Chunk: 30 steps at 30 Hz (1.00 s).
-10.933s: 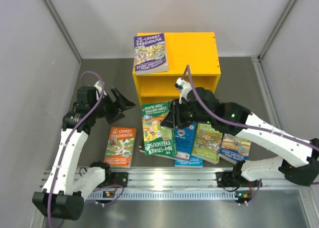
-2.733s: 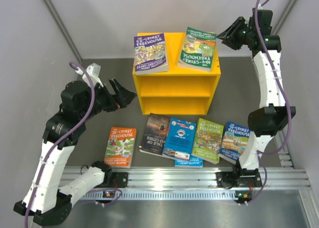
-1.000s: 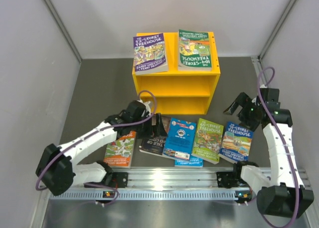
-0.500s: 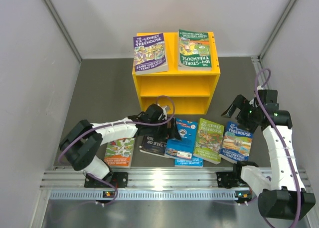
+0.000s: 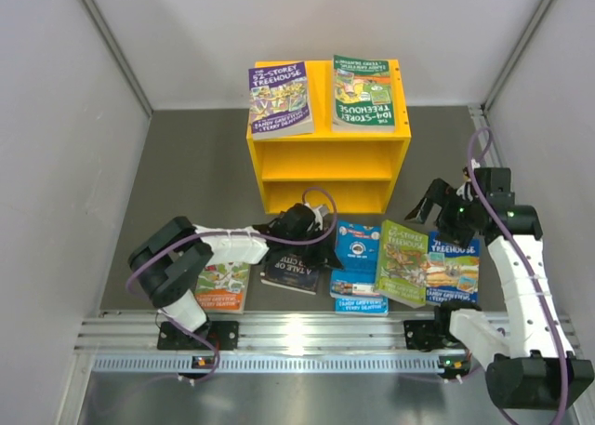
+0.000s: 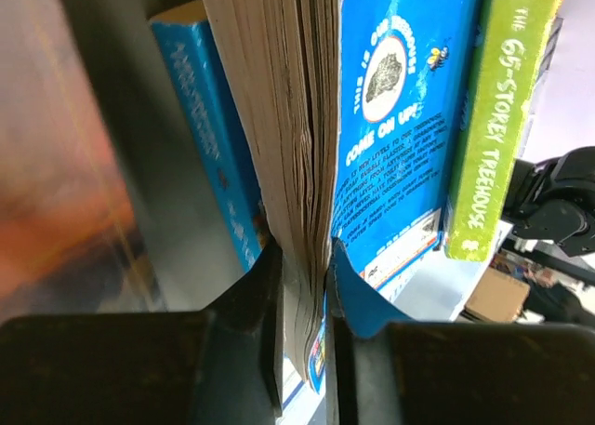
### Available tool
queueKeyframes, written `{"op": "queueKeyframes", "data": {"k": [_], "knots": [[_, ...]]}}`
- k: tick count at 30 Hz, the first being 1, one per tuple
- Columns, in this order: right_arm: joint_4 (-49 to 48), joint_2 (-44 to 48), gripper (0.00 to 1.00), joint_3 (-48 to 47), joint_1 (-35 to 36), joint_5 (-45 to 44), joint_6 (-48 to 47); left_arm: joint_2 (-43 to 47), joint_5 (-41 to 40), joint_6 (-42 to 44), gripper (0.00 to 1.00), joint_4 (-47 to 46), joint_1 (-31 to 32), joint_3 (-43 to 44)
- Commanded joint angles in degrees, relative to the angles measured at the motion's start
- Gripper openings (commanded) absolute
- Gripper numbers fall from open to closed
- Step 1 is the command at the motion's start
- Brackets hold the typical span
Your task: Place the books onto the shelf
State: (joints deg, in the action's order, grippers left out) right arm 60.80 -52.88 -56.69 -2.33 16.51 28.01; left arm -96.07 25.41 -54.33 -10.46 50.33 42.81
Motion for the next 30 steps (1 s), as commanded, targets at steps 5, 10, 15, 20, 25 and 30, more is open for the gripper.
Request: {"op": "queueKeyframes", "data": {"k": [5,10,15,20,25,30], "knots": [[-10.2,1.4,1.00,-1.8,1.9,18.1,2.7,14.4,-7.4,-0.5,0.00,10.3,0.2,-1.9],[-14.2,1.7,1.00,-0.1,3.6,23.5,5.6,22.8,-7.3,0.7,0.00,17.5,0.0,2.2],[-15.0,2.8,1.00,-0.8,4.2,23.1,6.2,26.7,-7.3,5.8,0.00,26.5,0.1,12.4],[-16.4,3.6,1.00,-0.4,4.1,22.3,7.8,31.9,-11.8,12.1,0.00,32.1,0.1,24.6],[-19.6,4.4,1.00,-1.4,4.1,23.3,9.7,31.7,-13.5,17.9,0.00,38.0,0.1,35.3],[-29.3,5.6,1.00,-0.5,4.1,29.0,16.5,30.2,-11.6,18.1,0.00,37.8,0.0,38.9]]}}
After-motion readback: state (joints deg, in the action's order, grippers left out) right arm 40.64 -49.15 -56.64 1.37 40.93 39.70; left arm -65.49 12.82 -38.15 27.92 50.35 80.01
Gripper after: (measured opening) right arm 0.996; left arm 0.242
